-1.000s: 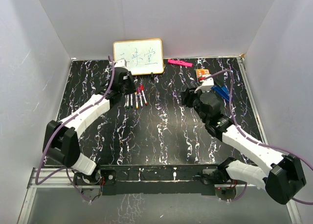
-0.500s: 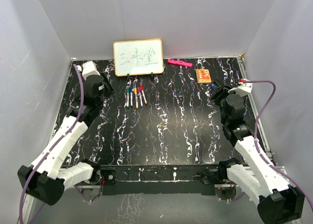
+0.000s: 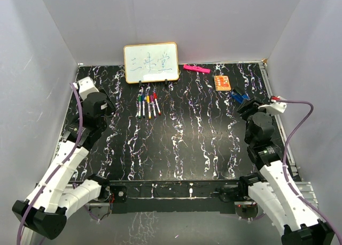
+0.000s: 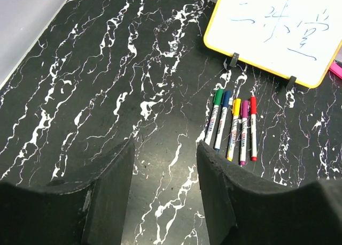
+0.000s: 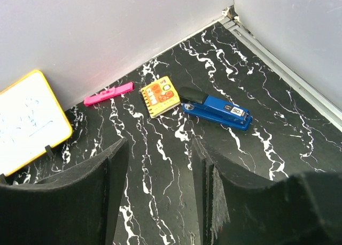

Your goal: Insert the pens into the pen caps

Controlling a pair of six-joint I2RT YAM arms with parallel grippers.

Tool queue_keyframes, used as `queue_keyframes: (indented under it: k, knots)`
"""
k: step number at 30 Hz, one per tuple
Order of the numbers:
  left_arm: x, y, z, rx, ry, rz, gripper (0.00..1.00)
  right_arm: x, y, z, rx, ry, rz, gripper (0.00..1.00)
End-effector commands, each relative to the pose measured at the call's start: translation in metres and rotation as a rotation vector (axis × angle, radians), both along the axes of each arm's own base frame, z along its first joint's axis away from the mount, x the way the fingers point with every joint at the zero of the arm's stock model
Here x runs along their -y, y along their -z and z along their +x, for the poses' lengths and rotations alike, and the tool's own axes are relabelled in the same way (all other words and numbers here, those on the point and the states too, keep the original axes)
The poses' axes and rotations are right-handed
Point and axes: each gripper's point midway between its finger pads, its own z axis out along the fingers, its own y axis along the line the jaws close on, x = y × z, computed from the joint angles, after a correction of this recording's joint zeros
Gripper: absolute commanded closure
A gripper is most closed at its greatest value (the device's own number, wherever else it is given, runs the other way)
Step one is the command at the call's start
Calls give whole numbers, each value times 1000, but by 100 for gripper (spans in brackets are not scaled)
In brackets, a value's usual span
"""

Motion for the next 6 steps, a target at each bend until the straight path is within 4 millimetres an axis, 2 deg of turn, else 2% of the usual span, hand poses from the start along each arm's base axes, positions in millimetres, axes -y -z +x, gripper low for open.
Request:
queue_keyframes:
  k: [1,6]
  knots:
    - [-9,1,-7,-9,-42,13,54,3,-4,1,11,23,14,52]
    - [-8,3,-6,-18,-33,19,53,2,-2,3,5,22,14,51]
